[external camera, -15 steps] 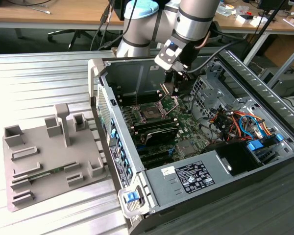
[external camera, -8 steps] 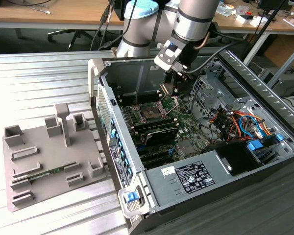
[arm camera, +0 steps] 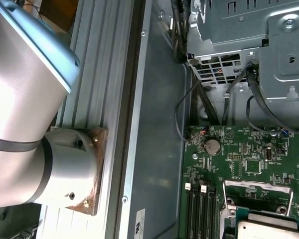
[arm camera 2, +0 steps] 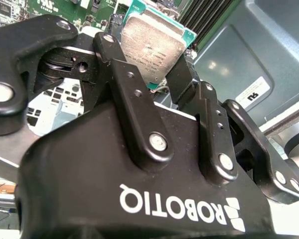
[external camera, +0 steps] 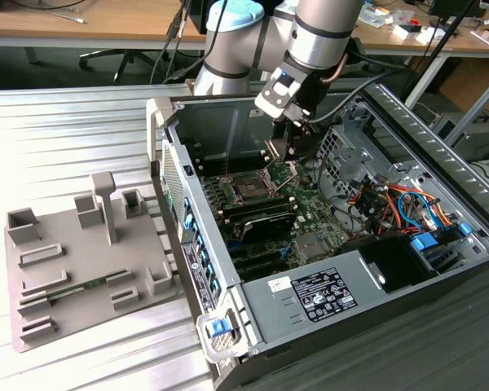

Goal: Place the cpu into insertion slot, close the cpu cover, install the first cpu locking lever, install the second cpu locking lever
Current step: 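Place the cpu into insertion slot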

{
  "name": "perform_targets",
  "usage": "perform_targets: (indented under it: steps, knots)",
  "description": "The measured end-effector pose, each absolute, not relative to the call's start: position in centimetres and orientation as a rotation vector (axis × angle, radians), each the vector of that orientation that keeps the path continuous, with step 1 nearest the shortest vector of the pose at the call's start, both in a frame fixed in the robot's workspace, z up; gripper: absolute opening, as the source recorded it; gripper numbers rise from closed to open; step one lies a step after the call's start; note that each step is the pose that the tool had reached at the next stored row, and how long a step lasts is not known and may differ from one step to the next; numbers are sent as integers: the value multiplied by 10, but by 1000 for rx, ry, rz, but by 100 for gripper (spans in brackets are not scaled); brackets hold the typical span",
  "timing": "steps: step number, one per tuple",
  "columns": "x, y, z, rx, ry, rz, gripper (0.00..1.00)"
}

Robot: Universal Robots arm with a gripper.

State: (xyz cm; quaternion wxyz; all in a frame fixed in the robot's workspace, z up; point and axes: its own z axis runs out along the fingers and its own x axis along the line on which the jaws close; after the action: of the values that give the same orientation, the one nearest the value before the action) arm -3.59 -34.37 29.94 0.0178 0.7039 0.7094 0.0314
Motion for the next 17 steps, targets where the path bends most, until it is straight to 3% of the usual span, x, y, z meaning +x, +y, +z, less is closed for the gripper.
perform_targets:
  steps: [17]
  knots:
    - [-37,-344,296,2187,2204,97,55]
